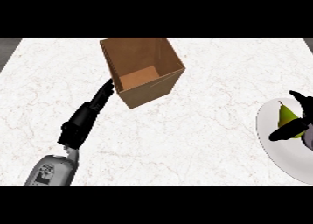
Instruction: Pick the pear from the plate and place it in the cardboard box
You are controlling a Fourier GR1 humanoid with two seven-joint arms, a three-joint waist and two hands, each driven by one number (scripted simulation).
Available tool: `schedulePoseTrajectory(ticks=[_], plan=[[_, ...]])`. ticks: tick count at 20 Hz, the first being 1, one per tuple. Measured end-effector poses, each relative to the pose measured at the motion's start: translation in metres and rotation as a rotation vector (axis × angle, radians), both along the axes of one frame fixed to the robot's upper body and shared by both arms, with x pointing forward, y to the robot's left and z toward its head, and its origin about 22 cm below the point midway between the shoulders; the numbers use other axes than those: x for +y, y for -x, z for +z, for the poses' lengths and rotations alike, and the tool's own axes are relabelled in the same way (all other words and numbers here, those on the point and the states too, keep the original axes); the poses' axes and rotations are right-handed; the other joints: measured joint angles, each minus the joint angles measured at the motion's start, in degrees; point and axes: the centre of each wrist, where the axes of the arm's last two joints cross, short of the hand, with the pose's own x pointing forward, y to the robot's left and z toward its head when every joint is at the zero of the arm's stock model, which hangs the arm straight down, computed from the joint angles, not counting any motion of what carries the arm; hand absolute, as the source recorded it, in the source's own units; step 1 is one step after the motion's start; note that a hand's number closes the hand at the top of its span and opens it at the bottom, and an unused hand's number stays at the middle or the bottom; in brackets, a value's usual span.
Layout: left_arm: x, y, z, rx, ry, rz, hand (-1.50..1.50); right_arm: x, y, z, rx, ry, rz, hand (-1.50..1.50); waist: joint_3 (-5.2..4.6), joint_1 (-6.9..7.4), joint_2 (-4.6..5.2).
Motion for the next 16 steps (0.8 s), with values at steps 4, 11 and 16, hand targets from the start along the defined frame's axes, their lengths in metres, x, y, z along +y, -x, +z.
schedulePoseTrajectory(ticks=[4, 11, 16], plan=[[0.005, 0.002, 0.007, 0.002, -0.003, 0.000, 0.00, 0.001, 0.002, -0.010, 0.020, -0.003, 0.006, -1.50, -0.01, -0.01, -0.01], [-0.002, -0.002, 0.009, -0.002, -0.010, 0.002, 0.00, 0.003, -0.001, -0.021, 0.049, 0.015, 0.013, -1.50, -0.12, 0.02, -0.09], [0.001, -0.001, 0.012, 0.002, -0.006, 0.001, 0.00, 0.004, 0.002, -0.035, 0.062, 0.051, 0.015, -1.50, -0.42, 0.08, -0.27]])
